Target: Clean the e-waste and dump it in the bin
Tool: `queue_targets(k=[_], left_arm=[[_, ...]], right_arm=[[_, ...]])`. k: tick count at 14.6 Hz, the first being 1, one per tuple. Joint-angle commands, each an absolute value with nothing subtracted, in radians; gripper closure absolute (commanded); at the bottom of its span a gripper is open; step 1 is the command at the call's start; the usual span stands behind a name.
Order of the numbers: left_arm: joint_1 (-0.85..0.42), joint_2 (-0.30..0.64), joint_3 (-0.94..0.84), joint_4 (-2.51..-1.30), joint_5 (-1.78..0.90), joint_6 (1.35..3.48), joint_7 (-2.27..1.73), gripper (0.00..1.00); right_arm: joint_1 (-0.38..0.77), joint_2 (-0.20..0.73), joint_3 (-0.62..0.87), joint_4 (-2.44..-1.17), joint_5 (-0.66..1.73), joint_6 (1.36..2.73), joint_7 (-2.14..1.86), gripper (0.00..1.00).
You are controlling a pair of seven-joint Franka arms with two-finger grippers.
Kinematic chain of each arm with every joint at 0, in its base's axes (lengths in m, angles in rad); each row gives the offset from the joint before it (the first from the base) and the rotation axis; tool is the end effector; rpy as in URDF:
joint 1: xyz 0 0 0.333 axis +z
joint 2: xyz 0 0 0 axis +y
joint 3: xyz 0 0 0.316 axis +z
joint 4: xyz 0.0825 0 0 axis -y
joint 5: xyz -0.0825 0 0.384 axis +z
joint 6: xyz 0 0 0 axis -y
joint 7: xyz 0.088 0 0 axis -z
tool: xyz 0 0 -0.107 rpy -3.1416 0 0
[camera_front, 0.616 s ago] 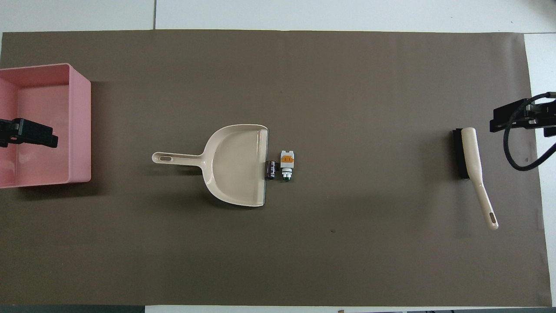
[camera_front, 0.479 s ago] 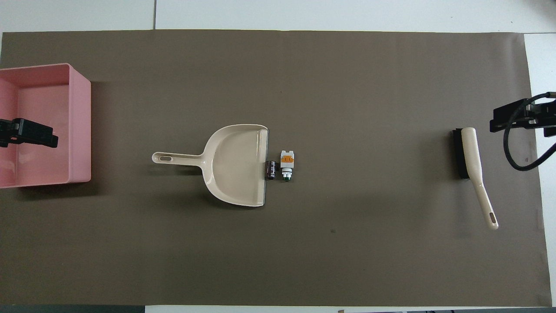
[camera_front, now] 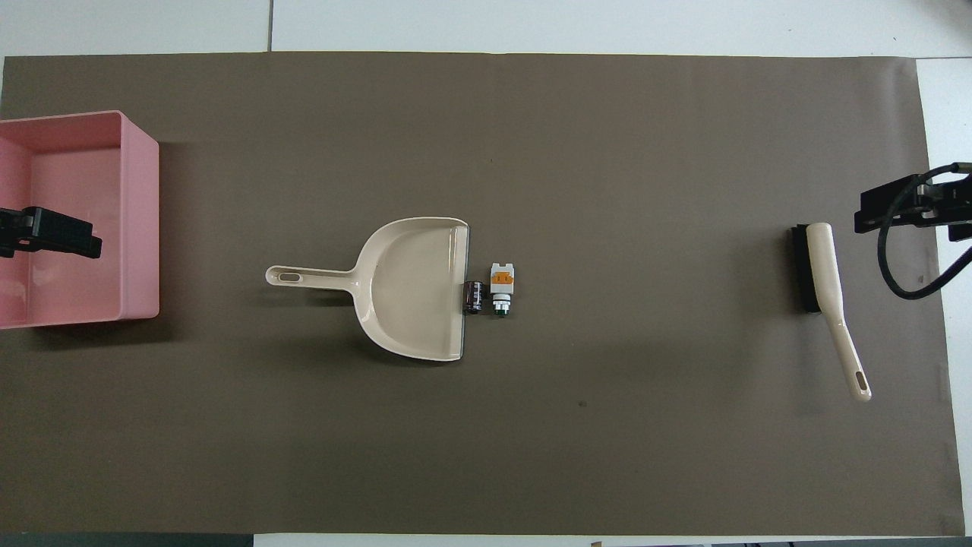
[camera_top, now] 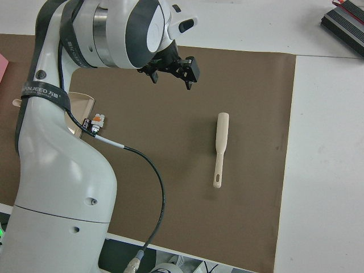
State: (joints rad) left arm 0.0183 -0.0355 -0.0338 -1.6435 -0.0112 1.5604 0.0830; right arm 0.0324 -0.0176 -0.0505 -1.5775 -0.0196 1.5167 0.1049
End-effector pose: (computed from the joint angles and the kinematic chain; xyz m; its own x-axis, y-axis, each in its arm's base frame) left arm 0.5408 -0.0099 0.6088 0.9941 -0.0984 -0.0466 -0.0978 -0.9951 0.0139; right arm 0.5432 -0.0123 0.6264 0.9915 -0.1237 -0.0410 -0.1228 -0.9922 0.0231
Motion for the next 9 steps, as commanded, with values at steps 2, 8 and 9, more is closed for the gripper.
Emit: queue_targets(k=[2,8,9], left_arm=[[0.015,-0.041,-0.041,-1.652,0.009,1.560,0.087,0.00],[0.018,-0.049,-0.041,-1.651,0.020,1.419,0.100,0.00],[0.012,-0.055,-0.046,-1.655,-0.001,1.419,0.103,0.00]], right_arm=[[-0.033,-0.129,-0.058,-1.808,0.000,1.653,0.059,0.00],[-0.176,-0.223,-0.060,-2.213,0.000,1.954,-0.217,0.00],[-0.210,-0.192,-0.060,-2.244,0.000,2.015,-0.272,0.00]])
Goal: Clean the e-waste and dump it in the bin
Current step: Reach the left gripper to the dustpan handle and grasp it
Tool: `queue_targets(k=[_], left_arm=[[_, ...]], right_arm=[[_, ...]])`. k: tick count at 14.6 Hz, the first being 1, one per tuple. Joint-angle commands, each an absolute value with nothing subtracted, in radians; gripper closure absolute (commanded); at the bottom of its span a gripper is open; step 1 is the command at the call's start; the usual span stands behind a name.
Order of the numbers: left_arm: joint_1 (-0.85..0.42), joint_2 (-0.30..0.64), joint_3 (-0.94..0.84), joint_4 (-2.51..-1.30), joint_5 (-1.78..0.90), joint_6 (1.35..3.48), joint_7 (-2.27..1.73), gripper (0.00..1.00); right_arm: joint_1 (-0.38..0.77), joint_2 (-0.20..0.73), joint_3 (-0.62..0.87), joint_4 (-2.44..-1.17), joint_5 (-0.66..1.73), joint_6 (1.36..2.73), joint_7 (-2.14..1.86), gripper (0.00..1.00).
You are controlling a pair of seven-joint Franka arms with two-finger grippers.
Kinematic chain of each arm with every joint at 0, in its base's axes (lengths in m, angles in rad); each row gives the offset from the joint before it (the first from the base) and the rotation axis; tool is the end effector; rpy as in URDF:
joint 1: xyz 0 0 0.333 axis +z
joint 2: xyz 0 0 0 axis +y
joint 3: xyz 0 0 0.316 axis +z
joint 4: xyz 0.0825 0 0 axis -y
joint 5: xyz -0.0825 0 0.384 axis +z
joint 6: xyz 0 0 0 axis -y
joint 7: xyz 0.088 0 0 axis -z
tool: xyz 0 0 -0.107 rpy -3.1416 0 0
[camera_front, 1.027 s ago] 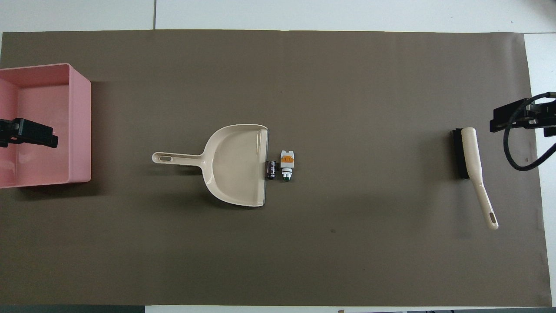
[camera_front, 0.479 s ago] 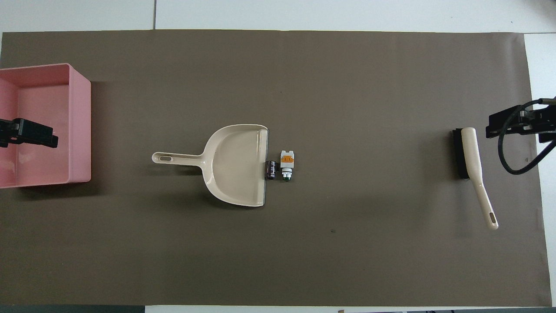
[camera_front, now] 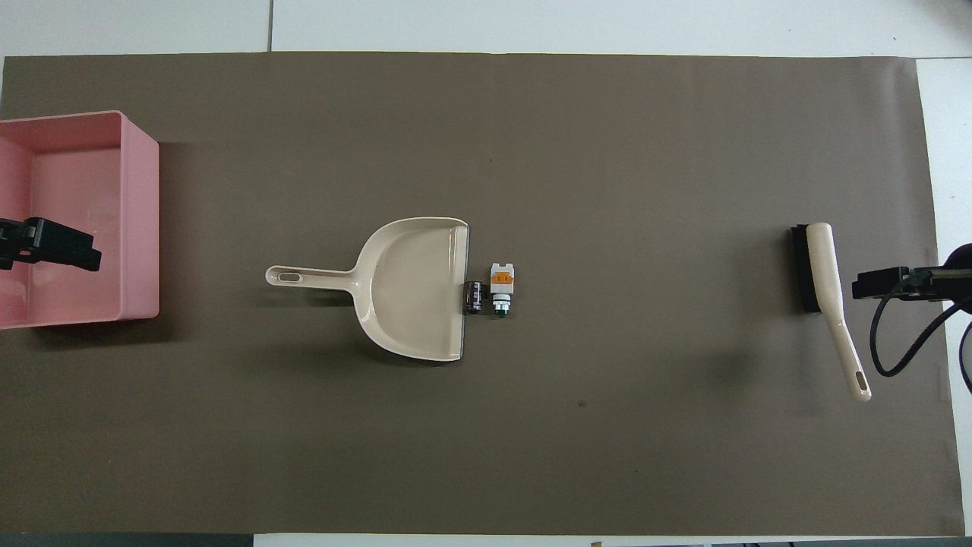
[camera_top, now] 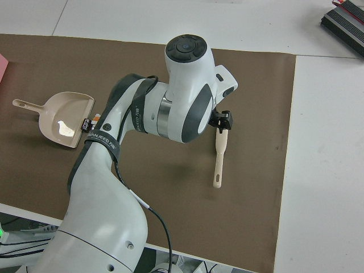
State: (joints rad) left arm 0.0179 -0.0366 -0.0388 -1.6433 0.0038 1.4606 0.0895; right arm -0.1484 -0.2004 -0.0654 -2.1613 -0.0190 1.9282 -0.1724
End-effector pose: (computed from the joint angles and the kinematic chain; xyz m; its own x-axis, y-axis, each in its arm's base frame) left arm 0.5290 -0.0110 0.6018 0.9833 -0.1093 -0.1455 -0.1093 -0.9940 0.0078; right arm 0.4773 -0.1063 0.4793 0.9989 -0.0329 -0.0334 -0.0330 -0.9995 -0.0012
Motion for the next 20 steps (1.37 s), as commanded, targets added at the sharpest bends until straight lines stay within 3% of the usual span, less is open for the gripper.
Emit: queue_targets(k=[1,4,10,13,18,20], left_arm=[[-0.012,-0.055,-0.052,-1.657,-0.006,1.417,0.106,0.00],[-0.060,-0.067,-0.057,-1.684,-0.006,1.498,0.223,0.00],[-0.253,-0.064,-0.058,-1.788,-0.005,1.716,0.689,0.02],[-0.285,-0.037,-0.058,-1.868,-0.005,1.836,0.853,0.02],[-0.350,0.025,-0.058,-2.040,0.059,2.012,0.991,0.02],[-0.389,0.028,-0.058,-2.107,0.069,2.147,0.988,0.02]], right_arm=[[-0.234,-0.174,-0.060,-2.284,0.000,2.064,-0.300,0.01],[-0.278,-0.164,-0.060,-2.410,0.000,2.166,-0.311,0.01],[-0.281,-0.155,-0.060,-2.465,0.014,2.177,-0.345,0.01],[-0.296,-0.152,-0.060,-2.474,0.014,2.184,-0.390,0.06],[-0.287,-0.152,-0.060,-2.476,0.014,2.194,-0.443,0.31],[-0.287,-0.152,-0.060,-2.476,0.014,2.194,-0.440,0.31]])
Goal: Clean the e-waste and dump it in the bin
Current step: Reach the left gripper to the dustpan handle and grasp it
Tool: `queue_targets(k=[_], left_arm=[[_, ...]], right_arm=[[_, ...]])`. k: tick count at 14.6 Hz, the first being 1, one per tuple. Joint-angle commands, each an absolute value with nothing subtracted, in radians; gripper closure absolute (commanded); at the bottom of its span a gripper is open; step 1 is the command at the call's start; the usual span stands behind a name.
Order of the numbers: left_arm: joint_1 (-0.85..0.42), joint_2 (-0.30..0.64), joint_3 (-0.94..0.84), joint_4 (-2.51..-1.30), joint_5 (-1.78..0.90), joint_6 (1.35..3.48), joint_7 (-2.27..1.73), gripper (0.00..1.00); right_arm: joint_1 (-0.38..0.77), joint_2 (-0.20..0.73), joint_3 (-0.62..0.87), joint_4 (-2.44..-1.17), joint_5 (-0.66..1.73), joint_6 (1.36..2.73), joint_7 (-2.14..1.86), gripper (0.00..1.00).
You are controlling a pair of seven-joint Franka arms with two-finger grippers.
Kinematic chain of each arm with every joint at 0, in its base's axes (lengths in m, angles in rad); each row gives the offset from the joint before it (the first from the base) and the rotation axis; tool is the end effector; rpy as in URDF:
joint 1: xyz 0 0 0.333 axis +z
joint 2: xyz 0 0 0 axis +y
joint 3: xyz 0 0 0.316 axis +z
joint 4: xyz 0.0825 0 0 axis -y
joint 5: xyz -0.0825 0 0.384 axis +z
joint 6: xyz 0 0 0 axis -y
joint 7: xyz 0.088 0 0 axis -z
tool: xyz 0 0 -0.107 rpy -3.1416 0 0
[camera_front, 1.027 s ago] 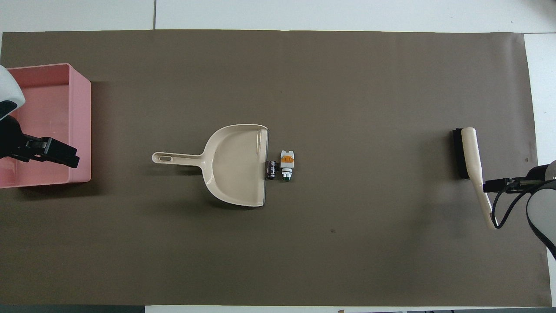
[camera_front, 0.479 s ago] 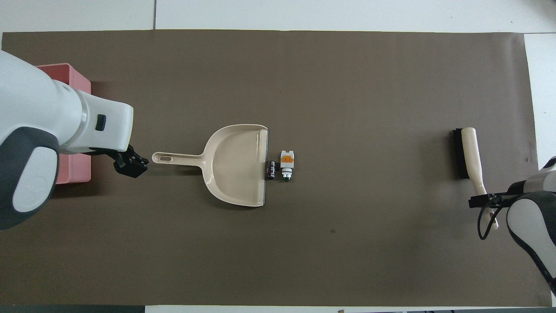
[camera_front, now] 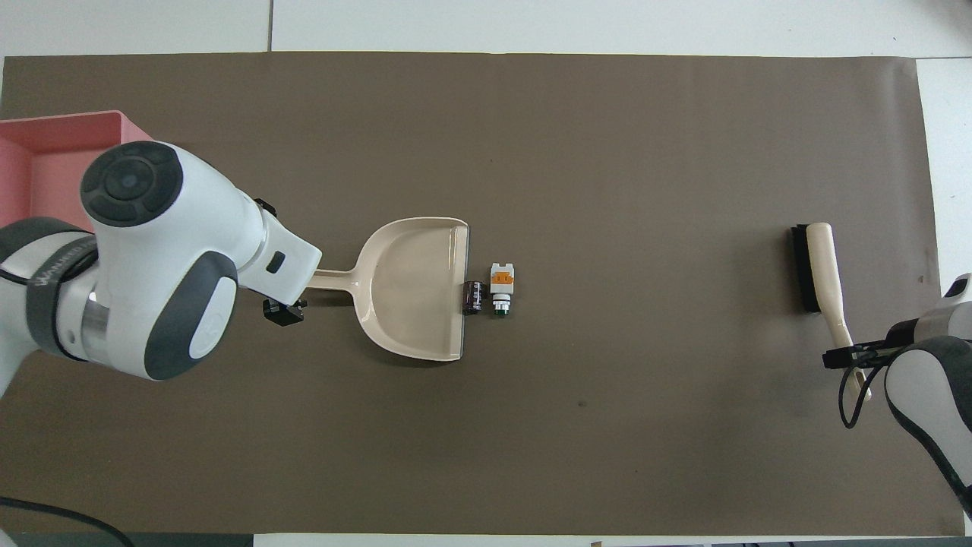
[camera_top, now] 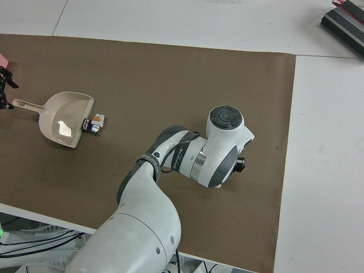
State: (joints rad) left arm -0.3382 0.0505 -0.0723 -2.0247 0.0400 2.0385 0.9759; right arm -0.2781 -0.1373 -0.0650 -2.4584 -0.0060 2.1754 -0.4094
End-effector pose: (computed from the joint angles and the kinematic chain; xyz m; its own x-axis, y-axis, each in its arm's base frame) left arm 0.5131 -0.2205 0.4210 0.1645 -0.9853 -0.0466 -0.9862 -0.1653 0.0129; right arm 0.4211 -0.1504 0.3371 0.9885 0.0747 -0.1316 0.0670 -0.9958 -0.0620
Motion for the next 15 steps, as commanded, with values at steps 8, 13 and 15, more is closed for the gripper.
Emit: queue_targets(k=[8,13,15], left_arm=[[-0.390,0.112,-0.055,-2.140,0.078,2.233,0.997,0.03],[-0.402,0.112,-0.057,-2.166,0.123,2.273,0.997,0.22],[-0.402,0.118,-0.057,-2.166,0.123,2.269,1.002,0.39]], right_arm=[[-0.268,-0.149,-0.057,-2.473,0.014,2.188,-0.359,1.00],[-0.241,-0.152,-0.043,-2.392,0.014,2.071,-0.330,1.00],[-0.184,-0.181,-0.038,-2.330,0.014,1.990,-0.270,1.00]])
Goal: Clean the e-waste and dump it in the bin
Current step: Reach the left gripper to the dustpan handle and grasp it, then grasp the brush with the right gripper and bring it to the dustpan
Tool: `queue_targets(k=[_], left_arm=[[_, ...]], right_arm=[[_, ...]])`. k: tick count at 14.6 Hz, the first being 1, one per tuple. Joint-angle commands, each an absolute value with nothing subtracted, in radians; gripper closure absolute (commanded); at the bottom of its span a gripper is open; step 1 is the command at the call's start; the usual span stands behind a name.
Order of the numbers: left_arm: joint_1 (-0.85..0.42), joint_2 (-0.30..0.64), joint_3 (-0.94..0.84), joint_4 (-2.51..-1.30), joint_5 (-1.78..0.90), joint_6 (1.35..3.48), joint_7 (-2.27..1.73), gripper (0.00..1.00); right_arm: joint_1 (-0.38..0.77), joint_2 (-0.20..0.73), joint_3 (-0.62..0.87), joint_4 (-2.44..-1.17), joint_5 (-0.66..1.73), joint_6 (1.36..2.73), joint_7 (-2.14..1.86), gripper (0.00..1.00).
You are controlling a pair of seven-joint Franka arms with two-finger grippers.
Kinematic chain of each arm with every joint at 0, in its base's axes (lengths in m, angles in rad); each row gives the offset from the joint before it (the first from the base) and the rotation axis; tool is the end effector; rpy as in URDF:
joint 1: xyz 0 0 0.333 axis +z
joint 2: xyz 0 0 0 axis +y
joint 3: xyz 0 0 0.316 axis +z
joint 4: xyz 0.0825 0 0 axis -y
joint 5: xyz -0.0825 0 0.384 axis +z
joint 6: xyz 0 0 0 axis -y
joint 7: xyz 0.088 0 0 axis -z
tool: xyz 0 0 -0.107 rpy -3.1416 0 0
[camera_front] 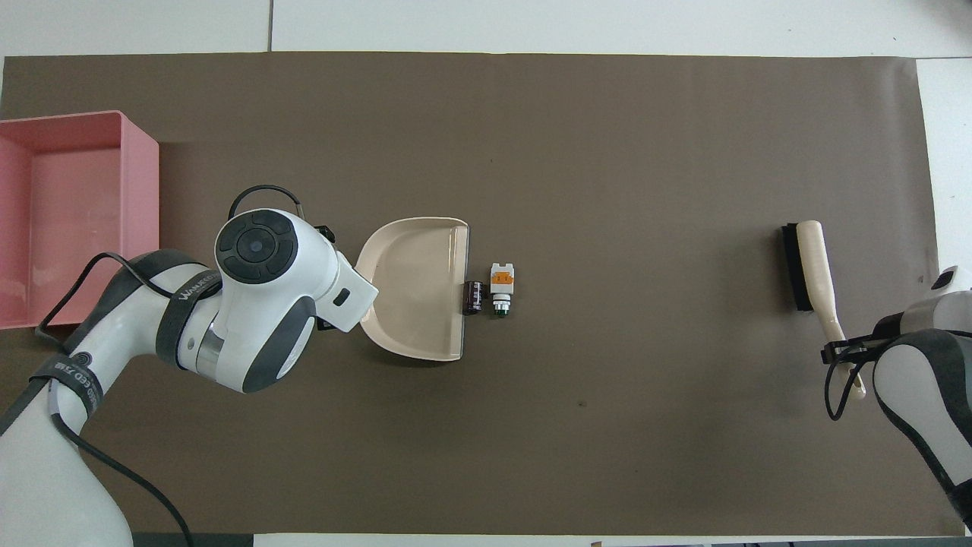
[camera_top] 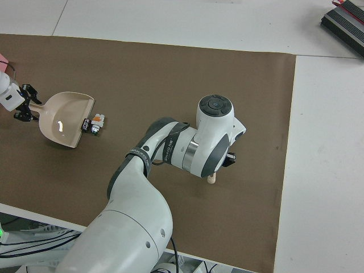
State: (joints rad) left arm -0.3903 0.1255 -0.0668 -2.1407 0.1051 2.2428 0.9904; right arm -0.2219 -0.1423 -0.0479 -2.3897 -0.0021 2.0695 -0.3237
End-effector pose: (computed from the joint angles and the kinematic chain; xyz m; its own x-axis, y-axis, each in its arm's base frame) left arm 0.4992 -0.2417 0.3447 0.0578 -0.9956 -0.0742 -0.9982 -0.0566 -0.0185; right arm 0.4391 -0.1215 0.3604 0.9842 0.0605 -0.1663 0.0509 -0.9968 -0.0612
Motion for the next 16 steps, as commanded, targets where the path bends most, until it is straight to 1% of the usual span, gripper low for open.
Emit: queue_targets(k=[1,2,3,4,5,7,10,12,13,15,16], left_arm=[[-0.402,0.118,-0.057,-2.166,0.123,2.263,1.003,0.55],[-0.402,0.118,-0.057,-2.166,0.123,2.260,1.003,0.66],[-0.402,0.118,-0.058,-2.161,0.123,2.257,1.003,0.82],[-0.402,0.118,-0.058,-2.160,0.123,2.253,1.003,0.95],[-0.402,0.118,-0.058,-2.157,0.123,2.243,0.997,1.00],[-0.406,0.117,-0.057,-2.148,0.123,2.217,0.993,1.00],[-0.408,0.120,-0.057,-2.109,0.138,2.152,0.996,1.00],[-0.435,0.123,-0.057,-2.091,0.211,2.119,0.989,1.00],[-0.452,0.123,-0.057,-2.091,0.234,2.111,0.985,1.00],[-0.469,0.123,-0.057,-2.095,0.242,2.105,0.954,1.00],[-0.469,0.121,-0.055,-2.098,0.244,2.102,0.934,1.00]], right_arm=[[-0.149,-0.205,-0.037,-2.316,0.014,1.959,-0.227,1.00],[-0.087,-0.237,-0.034,-2.315,0.014,1.935,-0.156,1.00],[-0.028,-0.261,-0.034,-2.315,0.014,1.912,-0.081,1.00],[0.044,-0.276,-0.032,-2.315,0.014,1.879,-0.004,1.00],[0.137,-0.285,-0.032,-2.319,0.014,1.853,0.090,1.00],[0.303,-0.288,-0.031,-2.319,0.014,1.841,0.229,1.00],[0.478,-0.253,-0.031,-2.336,0.011,1.844,0.333,1.00],[0.564,-0.198,-0.031,-2.335,0.008,1.879,0.353,1.00],[0.613,-0.164,-0.031,-2.335,-0.001,1.935,0.379,1.00],[0.634,-0.112,-0.029,-2.327,-0.009,2.008,0.383,1.00],[0.634,-0.106,-0.031,-2.326,-0.027,2.031,0.380,1.00]])
